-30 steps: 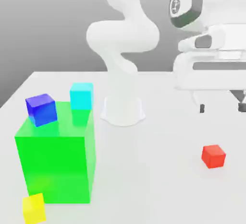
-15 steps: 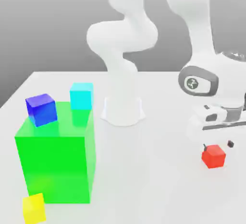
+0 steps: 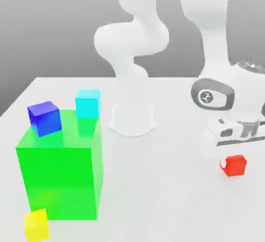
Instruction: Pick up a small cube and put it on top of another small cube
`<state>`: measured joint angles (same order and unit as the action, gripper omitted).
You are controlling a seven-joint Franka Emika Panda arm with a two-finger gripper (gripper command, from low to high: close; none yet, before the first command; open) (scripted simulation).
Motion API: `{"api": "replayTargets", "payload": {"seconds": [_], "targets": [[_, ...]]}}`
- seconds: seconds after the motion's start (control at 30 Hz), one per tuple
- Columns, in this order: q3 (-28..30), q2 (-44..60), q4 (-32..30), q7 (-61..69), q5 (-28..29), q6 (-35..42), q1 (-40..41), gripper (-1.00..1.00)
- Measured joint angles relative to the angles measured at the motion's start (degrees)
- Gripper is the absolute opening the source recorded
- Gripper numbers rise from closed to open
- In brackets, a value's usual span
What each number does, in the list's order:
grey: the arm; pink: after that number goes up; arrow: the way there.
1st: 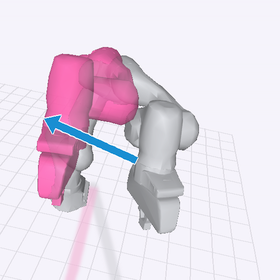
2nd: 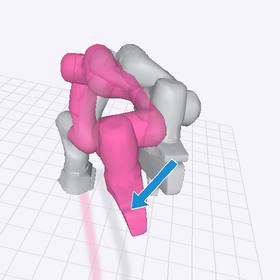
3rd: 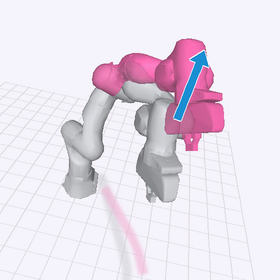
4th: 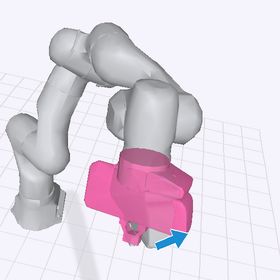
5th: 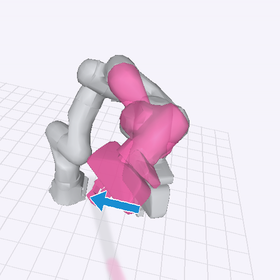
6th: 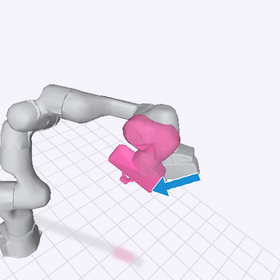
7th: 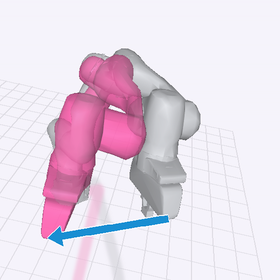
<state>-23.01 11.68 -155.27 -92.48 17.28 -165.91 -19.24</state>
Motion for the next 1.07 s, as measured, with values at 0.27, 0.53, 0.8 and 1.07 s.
{"api": "replayTargets", "payload": {"seconds": [0.27, 0.53, 0.8, 1.07], "targets": [[2.7, -11.9, 2.0, 7.8, -8.7, 13.8, 12.4, -1.0], [15.3, -24.4, 9.1, 12.2, -11.5, 33.1, 26.5, -1.0], [29.1, -35.4, 14.2, 16.1, -14.2, 48.5, 39.1, -1.0], [30.1, -33.7, 10.5, 16.5, -14.4, 43.0, 40.0, 1.0]]}}
